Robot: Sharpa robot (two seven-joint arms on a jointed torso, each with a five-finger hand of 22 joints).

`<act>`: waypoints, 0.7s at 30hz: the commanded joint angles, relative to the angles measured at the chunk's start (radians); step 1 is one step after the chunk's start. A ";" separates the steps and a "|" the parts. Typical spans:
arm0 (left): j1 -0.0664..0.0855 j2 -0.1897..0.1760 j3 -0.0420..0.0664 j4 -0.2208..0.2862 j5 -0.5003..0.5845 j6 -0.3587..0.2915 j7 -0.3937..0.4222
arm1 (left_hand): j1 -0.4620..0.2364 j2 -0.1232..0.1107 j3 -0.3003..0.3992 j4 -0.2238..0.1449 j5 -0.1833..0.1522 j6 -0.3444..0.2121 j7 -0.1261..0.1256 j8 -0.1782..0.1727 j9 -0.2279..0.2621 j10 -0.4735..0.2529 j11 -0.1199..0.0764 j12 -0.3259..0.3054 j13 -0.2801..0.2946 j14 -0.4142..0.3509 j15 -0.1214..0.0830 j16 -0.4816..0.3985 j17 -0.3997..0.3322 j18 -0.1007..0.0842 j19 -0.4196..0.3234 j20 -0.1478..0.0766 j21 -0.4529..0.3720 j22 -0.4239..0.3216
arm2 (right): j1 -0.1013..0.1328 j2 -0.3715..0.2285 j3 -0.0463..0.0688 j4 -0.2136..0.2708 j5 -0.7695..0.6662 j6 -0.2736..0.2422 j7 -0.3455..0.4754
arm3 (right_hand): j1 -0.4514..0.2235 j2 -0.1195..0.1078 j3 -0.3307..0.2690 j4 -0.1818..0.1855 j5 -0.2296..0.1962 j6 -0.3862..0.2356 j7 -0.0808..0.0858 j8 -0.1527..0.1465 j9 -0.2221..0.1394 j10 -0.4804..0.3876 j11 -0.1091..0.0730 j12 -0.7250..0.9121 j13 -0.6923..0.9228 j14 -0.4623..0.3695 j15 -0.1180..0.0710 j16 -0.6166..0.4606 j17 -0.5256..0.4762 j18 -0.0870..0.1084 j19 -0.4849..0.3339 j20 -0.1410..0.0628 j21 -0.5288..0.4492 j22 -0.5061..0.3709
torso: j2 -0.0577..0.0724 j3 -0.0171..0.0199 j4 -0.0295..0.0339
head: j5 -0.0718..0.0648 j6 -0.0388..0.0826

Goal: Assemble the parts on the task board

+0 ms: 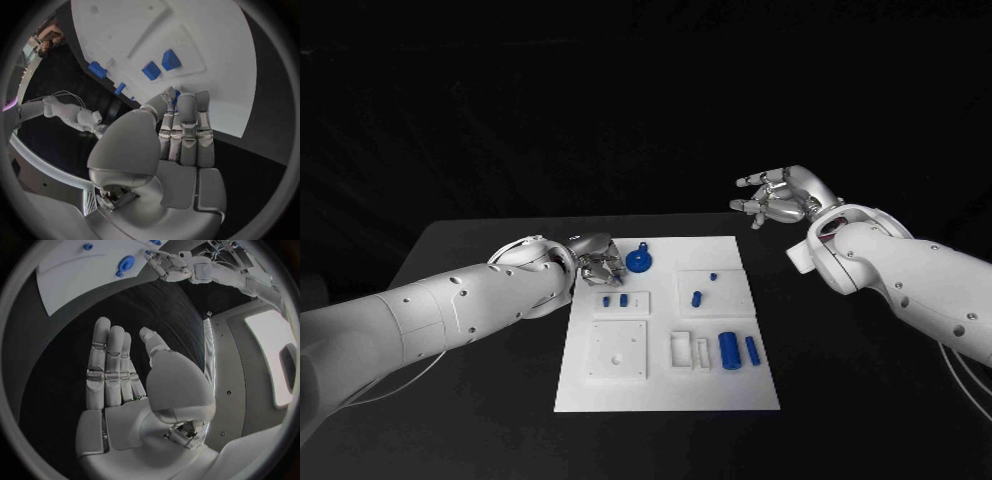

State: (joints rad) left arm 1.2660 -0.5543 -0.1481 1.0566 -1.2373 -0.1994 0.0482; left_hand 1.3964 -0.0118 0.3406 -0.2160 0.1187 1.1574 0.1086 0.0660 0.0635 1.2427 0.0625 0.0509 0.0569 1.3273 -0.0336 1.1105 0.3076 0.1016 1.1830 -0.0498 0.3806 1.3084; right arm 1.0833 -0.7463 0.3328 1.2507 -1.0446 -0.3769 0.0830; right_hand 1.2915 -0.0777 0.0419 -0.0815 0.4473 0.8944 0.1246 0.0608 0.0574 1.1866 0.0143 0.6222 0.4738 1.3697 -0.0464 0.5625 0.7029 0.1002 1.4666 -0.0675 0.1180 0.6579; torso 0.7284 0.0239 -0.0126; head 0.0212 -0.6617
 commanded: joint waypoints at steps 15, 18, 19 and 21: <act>-0.001 -0.002 -0.001 0.003 0.006 0.019 0.006 | 0.007 0.003 0.002 -0.009 0.006 0.001 0.000 -0.004 0.001 0.011 -0.002 0.007 0.002 0.008 -0.001 -0.006 0.001 0.014 -0.001 -0.003 0.007 0.021 | 0.000 -0.001 0.000 0.001 -0.001 0.008 0.013 | 0.004 0.003 -0.004 -0.003 0.006 0.006 0.002 -0.003 0.001 -0.003 -0.001 -0.006 -0.001 -0.007 0.001 -0.003 -0.001 -0.007 0.022 0.004 0.002 -0.001 | 0.000 0.0000 0.0003 | -0.001 -0.003; -0.001 -0.002 -0.001 0.003 0.006 0.022 0.006 | 0.007 0.003 0.002 -0.009 0.006 0.001 0.000 -0.004 0.001 0.011 -0.002 0.007 0.002 0.008 -0.001 -0.006 0.001 0.014 -0.001 -0.003 0.007 0.021 | 0.000 -0.002 0.000 0.001 -0.001 0.008 0.013 | 0.004 0.003 -0.004 -0.003 0.006 0.006 0.002 -0.003 0.001 -0.003 -0.001 -0.006 -0.001 -0.007 0.001 -0.003 -0.001 -0.007 0.022 0.004 0.002 -0.001 | 0.000 0.0002 -0.0001 | -0.001 -0.003; -0.001 -0.002 -0.001 0.004 0.006 0.023 0.005 | 0.007 0.003 0.002 -0.009 0.006 0.001 0.000 -0.004 0.001 0.011 -0.002 0.007 0.002 0.008 -0.001 -0.006 0.001 0.014 -0.001 -0.003 0.007 0.021 | 0.000 -0.002 0.000 0.001 -0.001 0.008 0.013 | 0.004 0.003 -0.004 -0.003 0.006 0.006 0.002 -0.003 0.001 -0.003 -0.001 -0.006 -0.001 -0.007 0.001 -0.003 -0.001 -0.007 0.022 0.004 0.002 -0.001 | 0.000 0.0001 -0.0005 | -0.001 -0.004; -0.002 -0.001 -0.001 0.004 0.006 0.025 0.004 | 0.007 0.003 0.002 -0.009 0.006 0.001 0.000 -0.004 0.001 0.011 -0.002 0.007 0.002 0.008 -0.001 -0.006 0.001 0.014 -0.001 -0.003 0.007 0.021 | 0.000 -0.003 0.000 0.001 -0.001 0.008 0.012 | 0.004 0.003 -0.004 -0.003 0.006 0.006 0.002 -0.003 0.001 -0.003 -0.001 -0.006 -0.001 -0.007 0.001 -0.003 -0.001 -0.007 0.022 0.004 0.002 -0.001 | 0.000 -0.0001 -0.0001 | -0.001 -0.003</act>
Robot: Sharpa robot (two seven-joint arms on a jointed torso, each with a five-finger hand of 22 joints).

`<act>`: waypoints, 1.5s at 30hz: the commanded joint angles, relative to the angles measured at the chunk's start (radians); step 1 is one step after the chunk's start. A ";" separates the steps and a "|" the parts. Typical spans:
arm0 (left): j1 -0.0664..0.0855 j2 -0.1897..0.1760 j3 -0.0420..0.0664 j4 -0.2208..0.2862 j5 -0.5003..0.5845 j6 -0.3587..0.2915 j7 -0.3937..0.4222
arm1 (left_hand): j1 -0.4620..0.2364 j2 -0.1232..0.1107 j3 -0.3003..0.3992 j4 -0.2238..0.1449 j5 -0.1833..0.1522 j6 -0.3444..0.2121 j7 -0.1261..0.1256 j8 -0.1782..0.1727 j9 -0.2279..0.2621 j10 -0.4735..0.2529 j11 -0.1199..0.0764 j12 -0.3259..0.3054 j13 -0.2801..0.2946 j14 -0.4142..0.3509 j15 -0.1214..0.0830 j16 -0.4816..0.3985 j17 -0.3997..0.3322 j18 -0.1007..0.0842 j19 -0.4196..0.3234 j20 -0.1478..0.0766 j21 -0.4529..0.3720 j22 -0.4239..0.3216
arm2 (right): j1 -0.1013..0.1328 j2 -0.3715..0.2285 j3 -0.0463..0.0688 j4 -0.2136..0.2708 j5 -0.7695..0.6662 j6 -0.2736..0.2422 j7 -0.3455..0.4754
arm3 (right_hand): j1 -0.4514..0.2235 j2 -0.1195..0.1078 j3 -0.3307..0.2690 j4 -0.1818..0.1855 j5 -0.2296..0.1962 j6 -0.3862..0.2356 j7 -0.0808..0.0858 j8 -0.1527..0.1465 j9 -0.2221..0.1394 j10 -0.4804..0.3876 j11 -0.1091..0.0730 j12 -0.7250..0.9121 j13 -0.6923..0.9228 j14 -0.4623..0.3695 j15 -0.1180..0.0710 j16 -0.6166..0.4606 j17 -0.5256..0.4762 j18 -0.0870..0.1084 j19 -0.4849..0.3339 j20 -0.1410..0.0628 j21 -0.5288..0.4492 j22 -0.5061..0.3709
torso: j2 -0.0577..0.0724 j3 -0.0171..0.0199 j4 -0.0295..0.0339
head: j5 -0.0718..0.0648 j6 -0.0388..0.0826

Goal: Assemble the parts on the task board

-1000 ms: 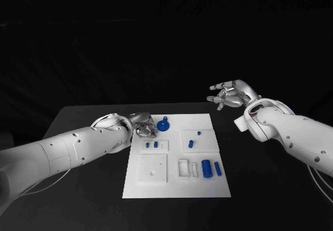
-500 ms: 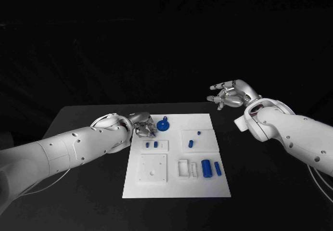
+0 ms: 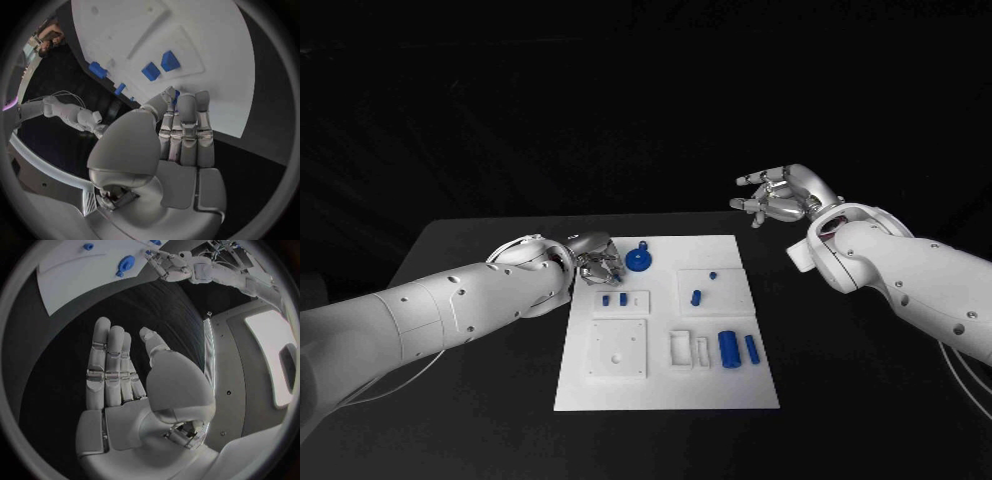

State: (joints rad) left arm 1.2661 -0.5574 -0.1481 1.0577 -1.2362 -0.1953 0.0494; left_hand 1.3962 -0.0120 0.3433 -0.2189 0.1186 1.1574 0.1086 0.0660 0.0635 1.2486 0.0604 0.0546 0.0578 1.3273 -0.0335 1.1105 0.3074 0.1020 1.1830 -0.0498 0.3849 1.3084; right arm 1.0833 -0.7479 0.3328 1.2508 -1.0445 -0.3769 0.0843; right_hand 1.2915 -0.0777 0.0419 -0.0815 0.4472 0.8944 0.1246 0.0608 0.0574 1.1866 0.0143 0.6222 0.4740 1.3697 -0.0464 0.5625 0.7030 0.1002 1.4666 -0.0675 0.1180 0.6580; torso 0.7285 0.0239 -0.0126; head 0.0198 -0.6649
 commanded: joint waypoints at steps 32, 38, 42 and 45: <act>-0.012 0.016 -0.013 -0.011 -0.016 0.026 0.002 | 0.008 0.002 -0.009 -0.010 -0.003 0.000 -0.001 -0.003 0.001 0.006 0.000 0.003 0.001 0.006 0.000 -0.009 0.001 0.013 -0.005 -0.003 0.009 0.020 | 0.000 -0.003 0.000 0.001 -0.001 0.009 0.011 | 0.004 0.003 -0.004 -0.003 0.006 0.006 0.002 -0.003 0.001 -0.003 -0.001 -0.006 -0.001 -0.007 0.001 -0.003 -0.001 -0.007 0.022 0.004 0.002 -0.001 | 0.000 0.0002 -0.0003 | -0.001 0.001; -0.012 0.020 -0.015 -0.014 -0.034 0.036 0.003 | 0.009 0.002 -0.009 -0.011 -0.004 0.002 -0.001 -0.003 0.001 0.007 0.000 0.003 0.001 0.005 0.000 -0.010 0.001 0.013 -0.007 -0.003 0.010 0.021 | 0.000 -0.002 0.000 0.001 -0.001 0.009 0.011 | 0.004 0.003 -0.004 -0.003 0.006 0.006 0.002 -0.003 0.001 -0.003 -0.001 -0.006 -0.001 -0.007 0.001 -0.003 -0.001 -0.007 0.022 0.004 0.002 -0.001 | -0.001 -0.0001 -0.0007 | -0.001 0.001; -0.012 0.022 -0.017 -0.015 -0.034 0.031 0.007 | 0.010 0.003 -0.012 -0.012 -0.005 -0.001 0.000 -0.004 0.000 0.002 0.001 0.003 0.001 0.002 0.000 -0.019 -0.003 0.013 -0.013 -0.003 0.009 0.019 | 0.000 -0.002 0.000 0.000 -0.001 0.010 0.011 | 0.004 0.003 -0.004 -0.003 0.006 0.006 0.002 -0.003 0.001 -0.003 -0.001 -0.006 -0.001 -0.007 0.001 -0.003 -0.001 -0.007 0.022 0.004 0.002 -0.001 | 0.000 0.0003 -0.0009 | -0.002 0.003; -0.012 0.022 -0.018 -0.017 -0.029 0.027 0.010 | 0.008 0.001 -0.016 -0.009 -0.005 -0.006 0.001 -0.004 0.000 -0.006 0.003 0.003 0.001 0.003 0.001 -0.022 -0.004 0.012 -0.012 -0.002 0.006 0.018 | 0.000 -0.002 0.000 0.000 -0.001 0.010 0.012 | 0.004 0.003 -0.004 -0.003 0.006 0.006 0.002 -0.003 0.001 -0.003 -0.001 -0.006 -0.001 -0.007 0.001 -0.003 -0.001 -0.007 0.022 0.004 0.002 -0.001 | -0.001 -0.0003 -0.0012 | -0.003 0.003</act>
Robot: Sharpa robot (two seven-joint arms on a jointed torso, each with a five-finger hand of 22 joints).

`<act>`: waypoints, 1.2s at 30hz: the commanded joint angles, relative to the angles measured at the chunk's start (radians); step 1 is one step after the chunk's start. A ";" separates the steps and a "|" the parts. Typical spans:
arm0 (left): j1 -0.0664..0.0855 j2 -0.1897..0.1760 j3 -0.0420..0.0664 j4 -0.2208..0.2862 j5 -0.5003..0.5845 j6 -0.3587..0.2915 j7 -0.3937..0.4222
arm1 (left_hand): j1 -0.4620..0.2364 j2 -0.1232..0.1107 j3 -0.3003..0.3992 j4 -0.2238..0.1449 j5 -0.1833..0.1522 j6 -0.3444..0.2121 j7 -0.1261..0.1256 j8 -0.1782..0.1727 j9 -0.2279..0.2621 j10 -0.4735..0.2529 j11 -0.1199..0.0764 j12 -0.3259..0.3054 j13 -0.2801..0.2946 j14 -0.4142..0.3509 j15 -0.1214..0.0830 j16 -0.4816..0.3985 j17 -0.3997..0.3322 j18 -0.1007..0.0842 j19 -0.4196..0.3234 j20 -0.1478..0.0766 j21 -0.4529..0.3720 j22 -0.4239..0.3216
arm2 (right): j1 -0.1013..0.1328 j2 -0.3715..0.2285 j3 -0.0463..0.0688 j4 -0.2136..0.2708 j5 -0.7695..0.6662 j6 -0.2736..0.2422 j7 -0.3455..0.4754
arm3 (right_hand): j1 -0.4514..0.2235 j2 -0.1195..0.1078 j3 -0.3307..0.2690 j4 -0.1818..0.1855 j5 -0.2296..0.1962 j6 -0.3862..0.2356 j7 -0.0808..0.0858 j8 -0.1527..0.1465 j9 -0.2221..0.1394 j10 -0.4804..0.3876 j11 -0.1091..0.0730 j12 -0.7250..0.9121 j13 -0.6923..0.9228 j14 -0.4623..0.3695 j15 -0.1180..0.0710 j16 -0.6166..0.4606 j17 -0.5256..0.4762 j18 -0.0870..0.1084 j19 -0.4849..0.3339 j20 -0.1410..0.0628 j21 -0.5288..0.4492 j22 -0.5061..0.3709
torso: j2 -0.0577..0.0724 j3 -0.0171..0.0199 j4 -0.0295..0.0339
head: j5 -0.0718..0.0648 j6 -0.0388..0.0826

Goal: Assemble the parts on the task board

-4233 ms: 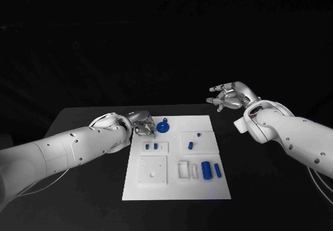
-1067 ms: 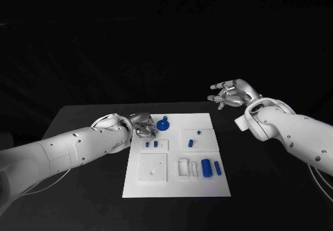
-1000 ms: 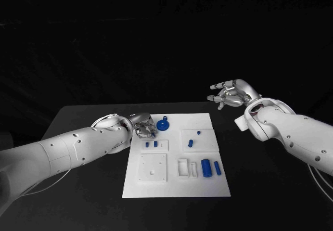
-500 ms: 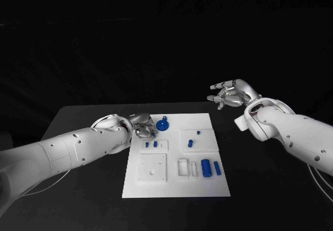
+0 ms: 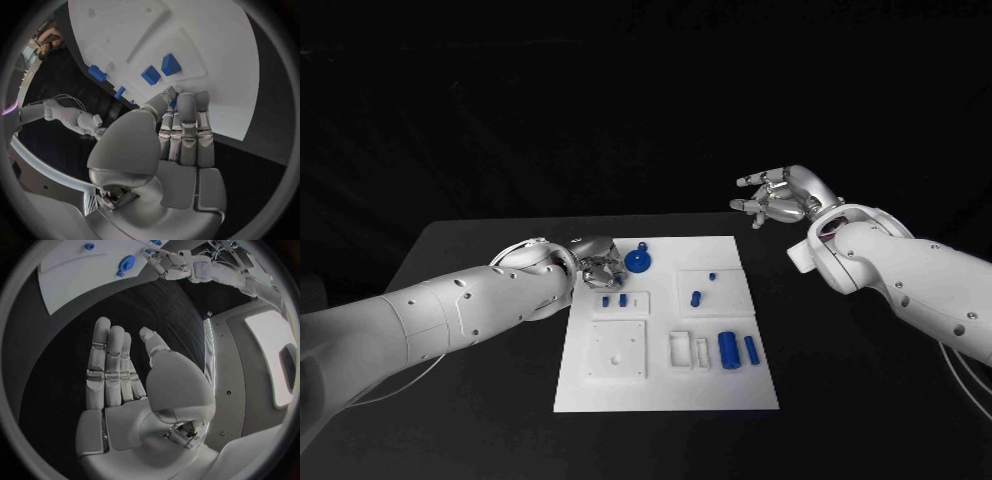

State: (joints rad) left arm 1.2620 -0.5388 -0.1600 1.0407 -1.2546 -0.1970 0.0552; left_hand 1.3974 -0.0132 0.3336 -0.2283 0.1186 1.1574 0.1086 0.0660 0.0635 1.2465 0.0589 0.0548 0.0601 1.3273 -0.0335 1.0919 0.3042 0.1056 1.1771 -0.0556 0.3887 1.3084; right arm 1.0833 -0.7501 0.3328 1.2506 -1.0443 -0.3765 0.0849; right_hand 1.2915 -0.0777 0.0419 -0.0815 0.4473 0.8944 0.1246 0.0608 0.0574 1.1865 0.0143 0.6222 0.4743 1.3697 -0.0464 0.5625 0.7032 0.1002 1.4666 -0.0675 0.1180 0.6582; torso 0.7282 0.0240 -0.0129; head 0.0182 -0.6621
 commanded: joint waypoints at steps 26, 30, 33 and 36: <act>-0.008 -0.010 -0.006 -0.004 0.050 -0.007 0.007 | -0.009 -0.053 -0.006 0.018 -0.005 -0.114 -0.009 -0.005 -0.002 -0.154 0.047 0.003 -0.002 -0.010 0.030 -0.002 -0.003 0.028 0.016 0.034 -0.056 0.013 | 0.000 -0.001 0.001 -0.012 0.004 0.010 0.015 | 0.002 0.003 -0.007 -0.001 0.007 0.006 0.002 -0.003 0.001 -0.002 -0.001 -0.005 -0.003 -0.006 0.001 -0.004 -0.001 -0.007 0.022 0.004 0.006 -0.010 | 0.000 -0.0008 -0.0005 | -0.002 0.001; -0.008 -0.011 -0.006 -0.006 0.056 -0.013 0.008 | -0.005 -0.054 -0.011 0.019 -0.003 -0.118 -0.009 -0.005 -0.002 -0.159 0.049 0.003 -0.002 -0.011 0.031 -0.002 -0.005 0.029 0.019 0.035 -0.063 0.014 | 0.000 -0.001 0.001 -0.014 0.005 0.010 0.015 | 0.003 0.004 -0.008 -0.001 0.009 0.005 0.002 -0.003 0.001 -0.002 -0.001 -0.004 -0.002 -0.005 0.001 -0.004 -0.001 -0.007 0.023 0.003 0.007 -0.011 | 0.000 0.0000 0.0002 | -0.003 0.003; -0.008 -0.012 -0.006 -0.009 0.058 -0.018 0.008 | -0.003 -0.053 -0.012 0.020 -0.002 -0.124 -0.008 -0.005 -0.002 -0.160 0.049 0.003 -0.002 -0.010 0.032 -0.003 -0.006 0.030 0.021 0.035 -0.067 0.015 | 0.000 -0.001 0.001 -0.016 0.006 0.010 0.015 | 0.003 0.004 -0.008 -0.001 0.009 0.005 0.002 -0.003 0.001 -0.002 -0.001 -0.004 -0.002 -0.005 0.001 -0.004 -0.001 -0.007 0.023 0.003 0.007 -0.011 | 0.000 0.0000 0.0002 | -0.002 0.004; -0.008 -0.012 -0.005 -0.016 0.060 -0.019 0.007 | 0.001 -0.053 -0.012 0.019 0.000 -0.127 -0.008 -0.005 -0.002 -0.163 0.050 0.003 -0.002 -0.010 0.032 -0.003 -0.006 0.030 0.022 0.035 -0.068 0.016 | 0.000 -0.001 0.001 -0.017 0.007 0.011 0.015 | 0.003 0.004 -0.008 -0.001 0.009 0.005 0.002 -0.003 0.001 -0.002 -0.001 -0.004 -0.002 -0.005 0.001 -0.004 -0.001 -0.007 0.023 0.003 0.007 -0.011 | 0.000 -0.0001 -0.0004 | -0.002 0.004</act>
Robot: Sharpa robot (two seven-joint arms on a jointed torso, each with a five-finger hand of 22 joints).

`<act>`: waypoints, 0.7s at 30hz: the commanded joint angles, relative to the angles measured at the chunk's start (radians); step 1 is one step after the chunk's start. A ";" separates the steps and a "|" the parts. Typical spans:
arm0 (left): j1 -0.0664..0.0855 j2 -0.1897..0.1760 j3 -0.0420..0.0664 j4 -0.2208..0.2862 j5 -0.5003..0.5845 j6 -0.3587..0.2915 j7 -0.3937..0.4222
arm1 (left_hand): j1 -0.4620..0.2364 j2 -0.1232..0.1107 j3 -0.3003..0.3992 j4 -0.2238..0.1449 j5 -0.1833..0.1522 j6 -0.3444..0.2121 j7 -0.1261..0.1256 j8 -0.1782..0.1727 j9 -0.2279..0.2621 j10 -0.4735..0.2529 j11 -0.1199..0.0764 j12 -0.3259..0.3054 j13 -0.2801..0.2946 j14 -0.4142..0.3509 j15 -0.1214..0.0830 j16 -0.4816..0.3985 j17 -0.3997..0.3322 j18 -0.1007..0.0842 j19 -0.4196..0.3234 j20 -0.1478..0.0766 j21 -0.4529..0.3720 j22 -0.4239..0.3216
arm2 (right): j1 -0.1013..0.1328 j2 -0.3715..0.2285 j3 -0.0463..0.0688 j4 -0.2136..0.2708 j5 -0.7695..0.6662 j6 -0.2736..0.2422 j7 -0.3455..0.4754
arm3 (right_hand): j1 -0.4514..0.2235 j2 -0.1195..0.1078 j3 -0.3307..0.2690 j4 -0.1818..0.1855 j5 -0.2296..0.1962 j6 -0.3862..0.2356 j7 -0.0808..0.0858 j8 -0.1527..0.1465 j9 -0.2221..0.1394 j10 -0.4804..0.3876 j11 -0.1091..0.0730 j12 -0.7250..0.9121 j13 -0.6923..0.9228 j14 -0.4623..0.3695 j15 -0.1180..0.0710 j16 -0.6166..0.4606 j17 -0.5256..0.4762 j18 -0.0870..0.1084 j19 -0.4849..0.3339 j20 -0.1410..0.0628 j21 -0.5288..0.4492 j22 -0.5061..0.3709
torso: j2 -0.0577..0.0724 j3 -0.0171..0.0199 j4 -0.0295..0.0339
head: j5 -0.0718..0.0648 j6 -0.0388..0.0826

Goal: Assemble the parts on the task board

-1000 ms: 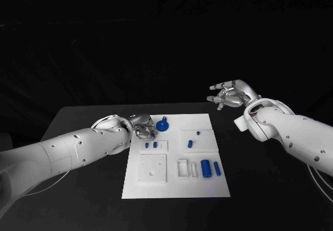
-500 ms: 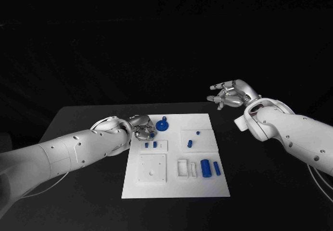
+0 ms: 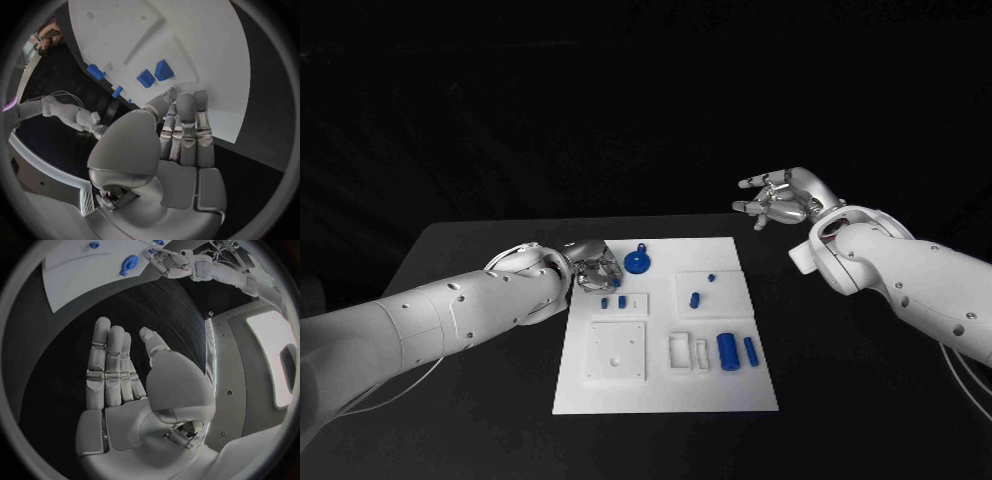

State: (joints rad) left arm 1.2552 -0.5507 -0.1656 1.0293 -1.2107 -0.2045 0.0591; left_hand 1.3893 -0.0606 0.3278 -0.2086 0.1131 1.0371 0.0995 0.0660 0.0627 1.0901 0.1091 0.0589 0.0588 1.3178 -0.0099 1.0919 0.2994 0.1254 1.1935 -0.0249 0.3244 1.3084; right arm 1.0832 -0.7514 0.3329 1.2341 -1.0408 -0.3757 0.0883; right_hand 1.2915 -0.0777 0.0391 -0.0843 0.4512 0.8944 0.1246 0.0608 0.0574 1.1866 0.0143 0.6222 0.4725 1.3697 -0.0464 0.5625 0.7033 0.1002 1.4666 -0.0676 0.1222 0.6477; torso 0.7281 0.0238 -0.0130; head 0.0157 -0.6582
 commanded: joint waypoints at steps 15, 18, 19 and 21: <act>0.000 -0.025 0.010 -0.067 0.083 -0.006 0.009 | 0.021 -0.003 0.007 -0.014 0.011 -0.006 0.005 -0.005 -0.001 0.002 -0.001 -0.001 -0.001 -0.004 0.007 -0.005 -0.004 0.012 -0.002 0.003 0.009 0.023 | -0.001 -0.003 0.001 -0.004 0.004 0.030 0.005 | 0.014 0.002 0.008 -0.019 0.003 -0.006 0.010 -0.003 0.001 -0.023 0.013 -0.107 -0.088 -0.022 0.012 -0.010 -0.005 -0.001 0.011 0.012 -0.006 -0.012 | 0.000 0.0010 -0.0008 | -0.002 0.009; 0.001 -0.034 0.019 -0.088 0.161 -0.014 0.017 | 0.017 -0.002 0.021 -0.017 0.012 -0.005 0.009 -0.004 -0.001 0.012 -0.004 -0.001 -0.001 -0.001 0.005 -0.003 -0.004 0.013 -0.009 0.001 0.029 0.023 | -0.002 -0.004 0.001 -0.002 -0.002 0.060 0.001 | 0.018 0.012 0.054 -0.056 0.001 0.018 0.012 -0.002 0.002 -0.008 0.035 -0.289 -0.247 -0.012 0.013 0.004 0.002 0.008 0.024 0.012 0.009 -0.001 | -0.001 0.0008 -0.0008 | -0.002 0.012; 0.002 -0.036 0.022 -0.095 0.199 -0.018 0.024 | 0.014 0.001 0.024 -0.014 0.013 -0.001 0.017 -0.004 -0.001 0.023 -0.007 -0.001 -0.001 -0.001 0.004 -0.002 -0.003 0.012 -0.011 0.001 0.032 0.023 | -0.002 -0.005 0.001 -0.002 -0.006 0.074 -0.002 | 0.011 0.018 0.095 -0.079 -0.009 0.041 0.019 -0.003 0.002 0.011 0.043 -0.398 -0.346 0.007 0.014 0.025 0.013 0.020 0.037 0.009 0.029 0.015 | -0.001 0.0006 -0.0002 | -0.003 0.013; 0.005 -0.041 0.027 -0.105 0.278 -0.026 0.042 | 0.004 0.005 0.027 -0.007 0.012 0.006 0.025 -0.004 -0.001 0.041 -0.011 -0.001 -0.001 -0.011 0.002 -0.011 -0.007 0.009 -0.018 0.001 0.031 0.021 | -0.003 -0.006 0.001 -0.001 -0.020 0.104 -0.011 | -0.010 0.015 0.158 -0.113 -0.017 0.087 0.015 -0.001 0.004 0.033 0.051 -0.481 -0.409 0.042 0.011 0.063 0.034 0.034 0.041 0.007 0.083 0.050 | -0.002 0.0009 0.0012 | -0.010 0.017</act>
State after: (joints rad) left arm 1.2566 -0.5913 -0.1406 0.9284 -1.0870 -0.2117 0.0664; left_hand 1.3965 -0.0569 0.3527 -0.2136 0.1229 1.0452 0.1210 0.0660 0.0629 1.1267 0.0982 0.0588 0.0585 1.3107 -0.0073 1.0818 0.2923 0.1244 1.1782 -0.0220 0.3539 1.3084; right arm 1.0814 -0.7564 0.3332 1.2305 -1.0404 -0.3447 0.0844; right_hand 1.2895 -0.0613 0.1858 -0.1906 0.4369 0.9663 0.1371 0.0608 0.0591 1.2177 0.0628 0.1628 0.0833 1.4000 -0.0344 0.6136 0.7325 0.1080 1.4669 -0.0602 0.1972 0.6922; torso 0.7272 0.0244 -0.0135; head 0.0111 -0.6448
